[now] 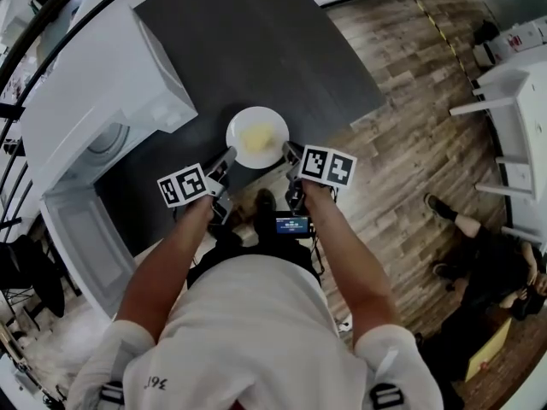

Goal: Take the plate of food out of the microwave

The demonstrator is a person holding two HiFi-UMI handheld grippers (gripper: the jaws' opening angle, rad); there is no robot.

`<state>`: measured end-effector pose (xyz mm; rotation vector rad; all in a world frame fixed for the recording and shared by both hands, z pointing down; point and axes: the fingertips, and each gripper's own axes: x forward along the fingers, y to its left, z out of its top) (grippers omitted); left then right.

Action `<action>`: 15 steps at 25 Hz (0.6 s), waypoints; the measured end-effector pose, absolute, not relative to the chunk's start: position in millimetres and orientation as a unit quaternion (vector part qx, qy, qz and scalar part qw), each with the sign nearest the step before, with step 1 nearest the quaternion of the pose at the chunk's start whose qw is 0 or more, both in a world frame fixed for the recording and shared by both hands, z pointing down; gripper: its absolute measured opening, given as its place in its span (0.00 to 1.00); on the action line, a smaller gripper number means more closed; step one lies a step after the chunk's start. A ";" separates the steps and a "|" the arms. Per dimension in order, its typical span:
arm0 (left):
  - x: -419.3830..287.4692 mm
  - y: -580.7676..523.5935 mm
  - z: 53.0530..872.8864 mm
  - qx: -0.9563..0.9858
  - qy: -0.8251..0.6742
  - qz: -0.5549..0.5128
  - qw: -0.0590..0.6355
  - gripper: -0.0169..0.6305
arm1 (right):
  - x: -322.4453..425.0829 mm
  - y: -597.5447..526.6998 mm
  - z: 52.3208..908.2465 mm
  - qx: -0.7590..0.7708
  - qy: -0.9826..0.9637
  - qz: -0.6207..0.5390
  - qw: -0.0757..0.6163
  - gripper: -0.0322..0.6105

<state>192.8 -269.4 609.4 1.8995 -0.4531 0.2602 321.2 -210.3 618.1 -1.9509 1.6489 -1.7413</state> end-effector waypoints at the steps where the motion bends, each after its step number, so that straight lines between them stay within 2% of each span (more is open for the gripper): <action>1: 199.4 -270.8 610.1 0.804 -0.190 0.114 0.551 0.07 | 327.3 -210.9 619.2 -0.632 0.531 -0.564 0.026 0.09; 15: 254.1 -293.7 628.1 0.805 -0.190 0.159 0.538 0.07 | 380.2 -232.6 631.9 -0.640 0.517 -0.567 0.023 0.09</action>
